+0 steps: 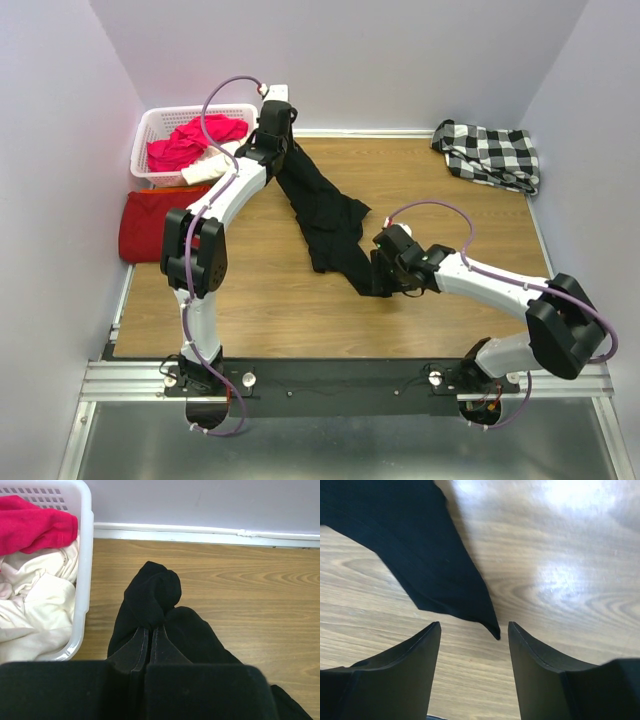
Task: Fold and stack the t-shirts
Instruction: Move the tshirt to the center of the board
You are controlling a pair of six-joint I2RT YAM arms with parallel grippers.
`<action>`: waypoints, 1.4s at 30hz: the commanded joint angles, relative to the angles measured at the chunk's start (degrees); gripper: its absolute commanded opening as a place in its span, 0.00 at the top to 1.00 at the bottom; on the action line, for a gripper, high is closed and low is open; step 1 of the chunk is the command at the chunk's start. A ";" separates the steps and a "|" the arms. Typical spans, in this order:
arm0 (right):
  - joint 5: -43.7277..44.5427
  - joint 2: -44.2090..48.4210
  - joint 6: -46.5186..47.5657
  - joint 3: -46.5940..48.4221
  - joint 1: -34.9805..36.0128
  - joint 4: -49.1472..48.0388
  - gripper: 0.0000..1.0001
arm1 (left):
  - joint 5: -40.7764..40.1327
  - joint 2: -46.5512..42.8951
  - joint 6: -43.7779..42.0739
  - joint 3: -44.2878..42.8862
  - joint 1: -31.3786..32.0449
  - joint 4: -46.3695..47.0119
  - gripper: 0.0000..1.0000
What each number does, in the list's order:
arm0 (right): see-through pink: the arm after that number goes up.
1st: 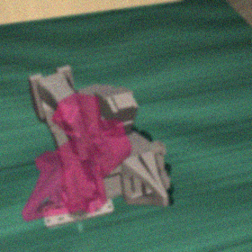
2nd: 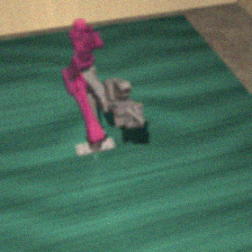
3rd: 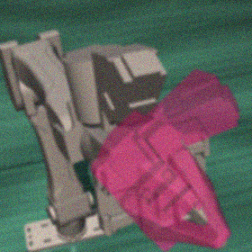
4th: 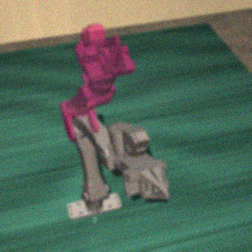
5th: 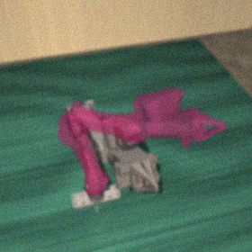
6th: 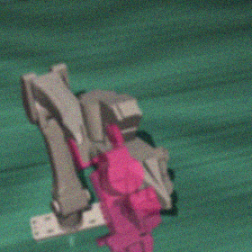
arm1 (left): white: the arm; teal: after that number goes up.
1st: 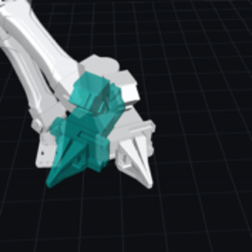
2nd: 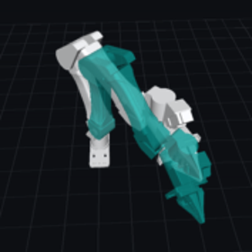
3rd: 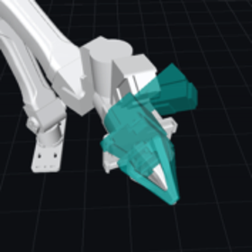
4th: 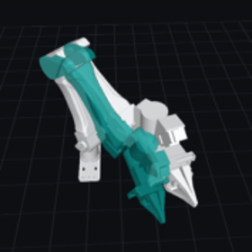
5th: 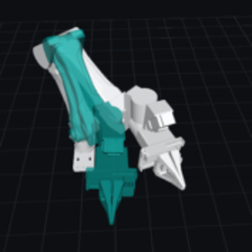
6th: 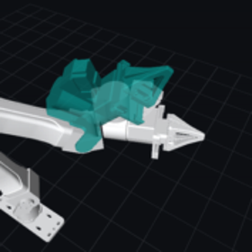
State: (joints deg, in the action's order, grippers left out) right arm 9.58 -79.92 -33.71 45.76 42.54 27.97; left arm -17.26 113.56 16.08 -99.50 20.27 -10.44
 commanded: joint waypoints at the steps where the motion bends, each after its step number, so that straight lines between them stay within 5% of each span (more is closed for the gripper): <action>1: 1.58 0.91 -2.67 -2.16 -0.01 2.00 0.37 | 1.17 0.70 0.53 0.54 -0.67 0.06 1.00; 16: 5.71 -7.17 -3.02 -1.46 -0.01 -2.30 0.54 | 2.31 0.00 1.15 2.21 -1.46 0.68 1.00; 19: 5.62 -7.36 -3.11 -0.59 -0.01 -2.48 0.69 | 2.23 -0.35 0.98 2.65 -1.64 0.77 1.00; 20: 5.79 -6.92 -3.29 -0.58 -0.01 -2.39 0.86 | 2.14 -0.53 0.89 2.82 -1.73 0.86 1.00; 23: 6.41 -4.82 -3.46 -0.76 -0.01 -2.39 0.99 | 2.05 -1.14 0.71 3.00 -2.17 0.77 1.00; 30: 12.81 1.07 -3.20 3.71 -0.01 3.92 0.99 | 2.05 -3.78 -0.25 3.00 -3.31 0.07 1.00; 42: 44.89 6.80 3.83 25.16 -3.95 16.77 0.99 | 5.47 -11.33 0.35 -2.01 -6.03 -2.75 1.00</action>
State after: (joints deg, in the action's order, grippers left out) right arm 38.20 -74.28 -33.80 63.68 41.80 40.07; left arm -15.25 107.66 15.29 -97.27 15.73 -13.15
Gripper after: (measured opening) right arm 0.019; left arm 0.020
